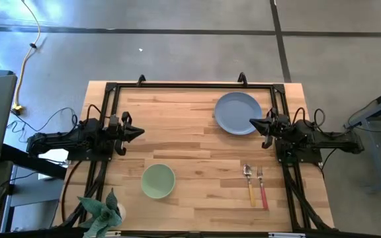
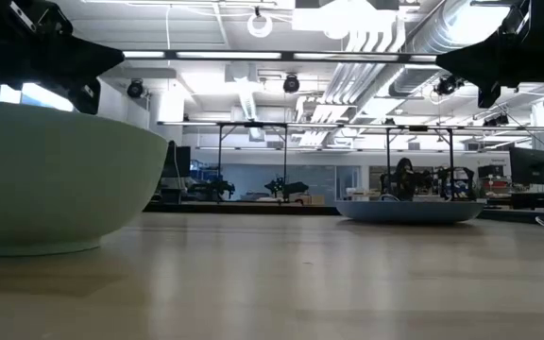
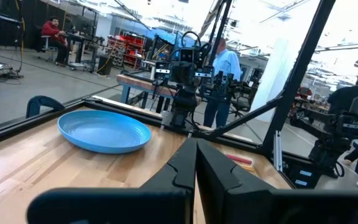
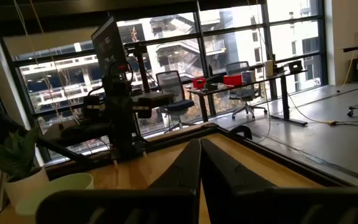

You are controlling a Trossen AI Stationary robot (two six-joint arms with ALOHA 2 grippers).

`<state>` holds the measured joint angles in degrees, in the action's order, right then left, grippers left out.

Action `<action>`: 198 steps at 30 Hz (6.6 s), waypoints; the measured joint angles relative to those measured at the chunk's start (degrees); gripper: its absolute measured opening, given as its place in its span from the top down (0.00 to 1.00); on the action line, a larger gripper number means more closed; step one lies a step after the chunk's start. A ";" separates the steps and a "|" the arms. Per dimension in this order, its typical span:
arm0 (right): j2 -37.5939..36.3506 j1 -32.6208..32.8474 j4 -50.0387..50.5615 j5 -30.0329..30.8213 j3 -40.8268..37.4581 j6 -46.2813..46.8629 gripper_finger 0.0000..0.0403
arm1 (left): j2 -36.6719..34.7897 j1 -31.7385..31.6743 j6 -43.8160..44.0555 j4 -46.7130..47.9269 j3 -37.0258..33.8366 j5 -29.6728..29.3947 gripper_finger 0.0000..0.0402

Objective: Set table place

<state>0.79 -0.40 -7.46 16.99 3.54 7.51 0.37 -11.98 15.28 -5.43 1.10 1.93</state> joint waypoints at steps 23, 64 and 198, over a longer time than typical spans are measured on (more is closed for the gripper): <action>-0.01 0.00 0.00 -0.01 -0.01 -0.01 1.00 | 0.01 -0.01 0.00 0.00 0.00 0.00 1.00; 0.01 0.00 -0.47 7.04 -0.01 19.62 1.00 | 0.01 -0.01 16.41 -1.73 0.04 -9.13 1.00; 71.62 -51.20 38.94 -19.58 31.60 20.99 1.00 | 41.76 -0.01 7.52 19.04 33.27 -11.36 1.00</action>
<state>72.40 -51.60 31.47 -2.59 35.14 28.50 42.13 -11.99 22.80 13.61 34.37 -9.43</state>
